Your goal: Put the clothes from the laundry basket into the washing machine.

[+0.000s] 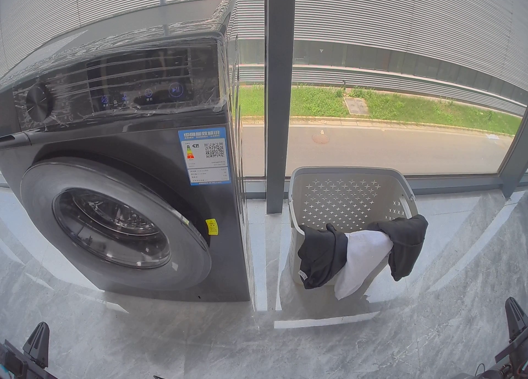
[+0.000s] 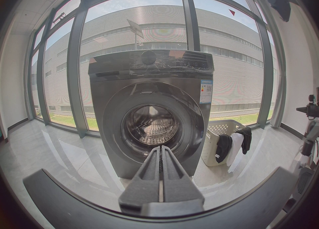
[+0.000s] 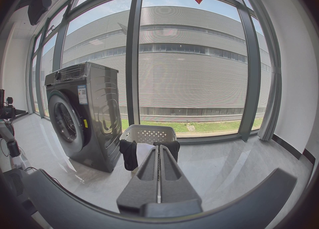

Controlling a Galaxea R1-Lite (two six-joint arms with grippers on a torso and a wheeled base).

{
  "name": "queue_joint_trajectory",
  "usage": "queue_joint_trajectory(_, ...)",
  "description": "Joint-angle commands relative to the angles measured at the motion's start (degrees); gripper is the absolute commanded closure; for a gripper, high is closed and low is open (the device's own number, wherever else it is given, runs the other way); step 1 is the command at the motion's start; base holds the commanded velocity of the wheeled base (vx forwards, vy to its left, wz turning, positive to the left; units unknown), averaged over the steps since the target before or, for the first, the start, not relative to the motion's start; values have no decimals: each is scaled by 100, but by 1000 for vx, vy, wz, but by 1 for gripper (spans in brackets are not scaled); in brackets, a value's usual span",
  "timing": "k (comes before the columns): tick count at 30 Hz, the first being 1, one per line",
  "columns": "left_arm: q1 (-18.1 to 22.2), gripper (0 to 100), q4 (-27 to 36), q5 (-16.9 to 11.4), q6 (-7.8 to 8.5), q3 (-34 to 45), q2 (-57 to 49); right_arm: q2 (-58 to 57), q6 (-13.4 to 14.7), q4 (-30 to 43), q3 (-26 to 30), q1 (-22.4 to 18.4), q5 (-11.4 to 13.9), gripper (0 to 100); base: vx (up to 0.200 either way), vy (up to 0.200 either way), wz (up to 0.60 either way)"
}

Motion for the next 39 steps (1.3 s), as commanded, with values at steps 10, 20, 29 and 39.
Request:
queue_joint_trajectory(10,1,100,-1,0,-1,101,-93,-104,-3,-10,101,1,-2,100,-60,0,0)
queue_joint_trajectory(20,1,100,-1,0,-1,101,-84,-104,-3,-1,101,1,7,100,0,0,0)
queue_joint_trajectory(29,1,100,-1,9,-18,101,-93,-104,-3,-1,101,1,24,100,0,178,0)
queue_joint_trajectory(39,1,100,-1,18,-18,101,-93,-104,-12,-1,101,1,24,100,0,200,0)
